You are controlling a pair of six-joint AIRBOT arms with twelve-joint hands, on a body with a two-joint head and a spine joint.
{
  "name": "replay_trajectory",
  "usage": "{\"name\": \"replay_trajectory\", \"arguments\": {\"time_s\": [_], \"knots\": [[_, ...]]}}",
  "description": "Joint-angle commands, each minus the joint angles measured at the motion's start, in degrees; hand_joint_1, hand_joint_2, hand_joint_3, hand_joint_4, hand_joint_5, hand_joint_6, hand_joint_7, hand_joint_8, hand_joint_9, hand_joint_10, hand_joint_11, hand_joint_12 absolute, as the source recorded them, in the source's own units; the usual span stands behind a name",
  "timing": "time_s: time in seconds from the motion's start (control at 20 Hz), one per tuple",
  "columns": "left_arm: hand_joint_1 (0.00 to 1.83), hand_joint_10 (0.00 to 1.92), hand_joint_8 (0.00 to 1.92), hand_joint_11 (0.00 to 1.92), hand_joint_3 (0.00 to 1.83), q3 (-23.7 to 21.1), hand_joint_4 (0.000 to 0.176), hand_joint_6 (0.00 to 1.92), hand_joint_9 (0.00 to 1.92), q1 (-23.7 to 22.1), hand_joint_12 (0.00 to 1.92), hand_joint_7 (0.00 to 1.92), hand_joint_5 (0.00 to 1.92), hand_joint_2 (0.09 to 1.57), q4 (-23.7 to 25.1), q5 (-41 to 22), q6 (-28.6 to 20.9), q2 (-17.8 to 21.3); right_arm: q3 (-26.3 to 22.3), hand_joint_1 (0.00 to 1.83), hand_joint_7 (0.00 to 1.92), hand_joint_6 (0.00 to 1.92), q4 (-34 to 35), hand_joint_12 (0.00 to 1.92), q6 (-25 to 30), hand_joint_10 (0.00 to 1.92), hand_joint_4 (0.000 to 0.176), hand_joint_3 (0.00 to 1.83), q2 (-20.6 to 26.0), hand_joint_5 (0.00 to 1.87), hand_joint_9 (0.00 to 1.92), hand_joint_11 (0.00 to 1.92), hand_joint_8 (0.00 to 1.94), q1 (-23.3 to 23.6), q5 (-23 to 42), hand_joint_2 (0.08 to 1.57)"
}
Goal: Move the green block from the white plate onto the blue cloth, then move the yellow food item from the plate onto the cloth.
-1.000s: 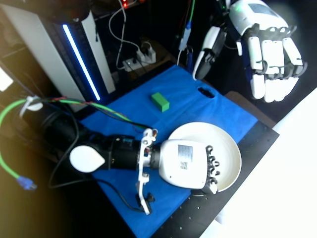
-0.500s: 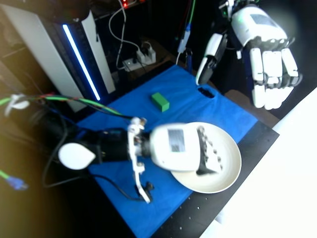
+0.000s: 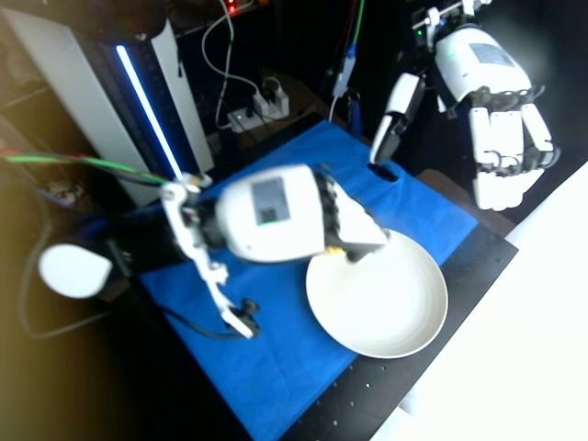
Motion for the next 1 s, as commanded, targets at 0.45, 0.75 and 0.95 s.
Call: {"name": "replay_trajectory", "arguments": {"time_s": [0.45,0.75,0.95], "knots": [[0.64,0.0,0.0,0.02,0.0,0.2,0.05,0.0,0.44,0.73,1.1,0.42,0.3,0.84,-1.34,-5.69,0.28,0.05,-5.76,1.28,1.21,0.68,-2.85,1.41,-0.17,0.58,0.0,0.0,3.56,1.07,1.17,0.84,0.76,-2.5,7.35,1.05],[0.65,0.0,0.0,0.0,0.0,0.2,0.051,0.0,0.43,1.21,1.06,0.42,0.29,0.85,-1.6,-5.71,0.43,-0.02,-6.48,1.2,1.07,0.36,-3.84,1.57,-0.17,0.72,0.0,0.0,4.22,0.89,0.97,0.66,0.4,-3.26,7.35,0.98],[0.65,0.0,0.0,0.01,0.0,0.2,0.051,0.0,0.43,1.54,1.06,0.41,0.28,0.86,-2.05,-5.73,0.64,-0.02,-7.36,0.98,1.07,0.0,-4.0,1.52,-0.17,0.73,0.0,0.0,5.5,0.7,0.9,0.65,0.03,-3.26,7.35,0.86]]}}
